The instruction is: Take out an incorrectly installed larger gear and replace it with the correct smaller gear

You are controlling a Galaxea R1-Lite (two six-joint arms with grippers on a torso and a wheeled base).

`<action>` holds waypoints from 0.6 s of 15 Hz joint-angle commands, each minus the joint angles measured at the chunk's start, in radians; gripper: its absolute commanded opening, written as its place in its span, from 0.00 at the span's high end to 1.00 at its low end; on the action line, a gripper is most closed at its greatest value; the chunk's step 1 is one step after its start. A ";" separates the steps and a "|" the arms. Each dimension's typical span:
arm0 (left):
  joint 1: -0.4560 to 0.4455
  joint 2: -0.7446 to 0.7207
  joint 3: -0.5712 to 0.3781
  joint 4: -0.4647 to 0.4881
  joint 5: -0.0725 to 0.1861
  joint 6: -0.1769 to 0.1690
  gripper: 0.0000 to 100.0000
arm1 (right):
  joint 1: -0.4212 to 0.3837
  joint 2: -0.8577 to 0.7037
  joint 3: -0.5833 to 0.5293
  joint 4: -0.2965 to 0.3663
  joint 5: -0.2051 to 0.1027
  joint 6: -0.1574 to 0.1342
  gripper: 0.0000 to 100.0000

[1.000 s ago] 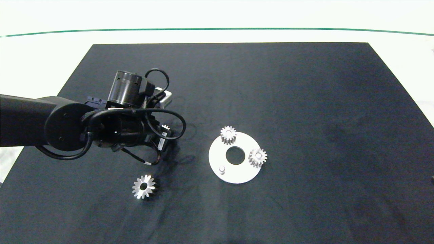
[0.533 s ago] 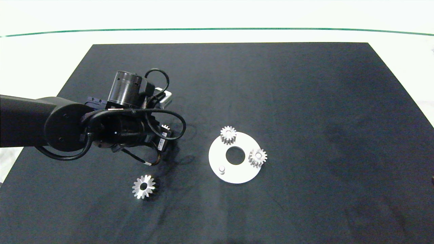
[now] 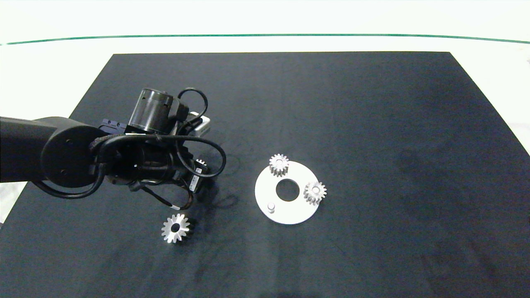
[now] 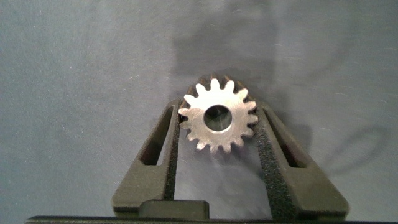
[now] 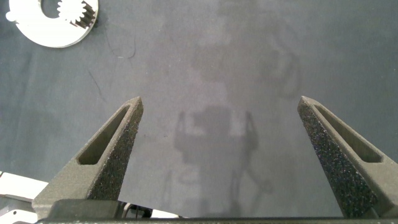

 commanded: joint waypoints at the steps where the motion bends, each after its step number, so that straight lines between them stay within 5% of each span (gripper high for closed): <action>1: -0.044 -0.073 0.002 0.018 0.001 0.000 0.81 | 0.000 0.000 -0.002 0.003 -0.001 -0.001 0.00; 6: -0.222 -0.225 0.072 0.082 0.003 -0.029 0.81 | -0.001 0.000 0.001 0.004 -0.001 0.000 0.00; 9: -0.321 -0.271 0.147 0.081 0.047 -0.042 0.81 | -0.009 -0.022 0.003 0.009 -0.003 0.000 0.00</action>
